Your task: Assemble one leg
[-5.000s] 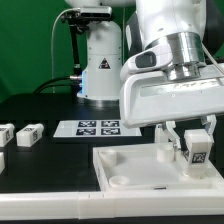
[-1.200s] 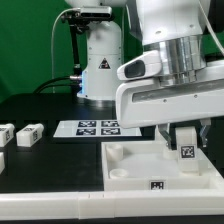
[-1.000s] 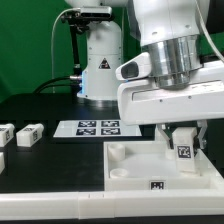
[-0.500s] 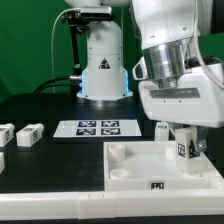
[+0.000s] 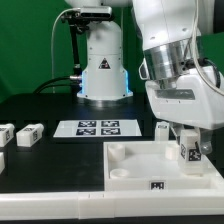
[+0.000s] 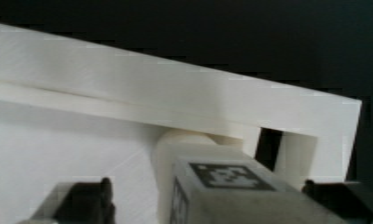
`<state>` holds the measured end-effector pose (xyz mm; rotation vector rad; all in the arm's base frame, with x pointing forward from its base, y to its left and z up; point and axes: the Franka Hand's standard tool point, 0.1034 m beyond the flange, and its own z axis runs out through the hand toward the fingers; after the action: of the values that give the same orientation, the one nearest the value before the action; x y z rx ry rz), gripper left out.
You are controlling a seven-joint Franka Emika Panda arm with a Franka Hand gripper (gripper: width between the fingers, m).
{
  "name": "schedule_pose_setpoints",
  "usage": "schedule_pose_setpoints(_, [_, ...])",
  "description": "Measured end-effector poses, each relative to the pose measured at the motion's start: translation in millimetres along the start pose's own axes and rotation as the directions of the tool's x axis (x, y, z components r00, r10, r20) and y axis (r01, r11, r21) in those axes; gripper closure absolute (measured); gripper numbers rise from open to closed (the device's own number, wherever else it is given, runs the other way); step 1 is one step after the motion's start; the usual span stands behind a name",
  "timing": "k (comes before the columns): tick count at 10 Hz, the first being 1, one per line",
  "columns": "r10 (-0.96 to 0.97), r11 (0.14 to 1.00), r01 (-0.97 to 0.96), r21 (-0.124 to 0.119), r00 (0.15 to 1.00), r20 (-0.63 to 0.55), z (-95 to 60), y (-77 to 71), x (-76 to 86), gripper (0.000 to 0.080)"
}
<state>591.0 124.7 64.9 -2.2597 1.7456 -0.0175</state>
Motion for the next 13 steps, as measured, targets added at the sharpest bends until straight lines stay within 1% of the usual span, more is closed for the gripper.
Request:
schedule_pose_setpoints(1, [-0.066,0.998,0.066,-0.001,0.998,-0.001,-0.1,-0.1,0.0,0.0176])
schedule_pose_setpoints(2, [-0.223,0.975,0.223,-0.007,0.975,-0.005,-0.1,-0.5,-0.9,0.0154])
schedule_pose_setpoints(3, [-0.380,0.925,0.379,-0.017,0.925,-0.012,-0.1,-1.5,-2.9,0.0154])
schedule_pose_setpoints(5, [-0.612,0.790,0.612,-0.047,0.791,0.004,0.1,-3.9,-7.4,0.0150])
schedule_pose_setpoints(6, [-0.720,0.692,0.719,-0.056,0.694,0.015,0.2,-6.1,-8.1,0.0150])
schedule_pose_setpoints(8, [-0.844,0.533,0.844,-0.058,0.535,0.026,0.6,-9.4,-8.0,0.0150])
schedule_pose_setpoints(10, [-0.952,0.301,0.952,-0.063,0.303,0.029,-0.7,-11.8,-3.8,0.0150])
schedule_pose_setpoints(11, [-0.968,0.248,0.967,-0.063,0.250,0.027,-1.9,-12.3,2.1,0.0150])
schedule_pose_setpoints(13, [-0.968,0.247,0.967,-0.062,0.249,0.028,-1.6,-12.2,0.6,0.0150])
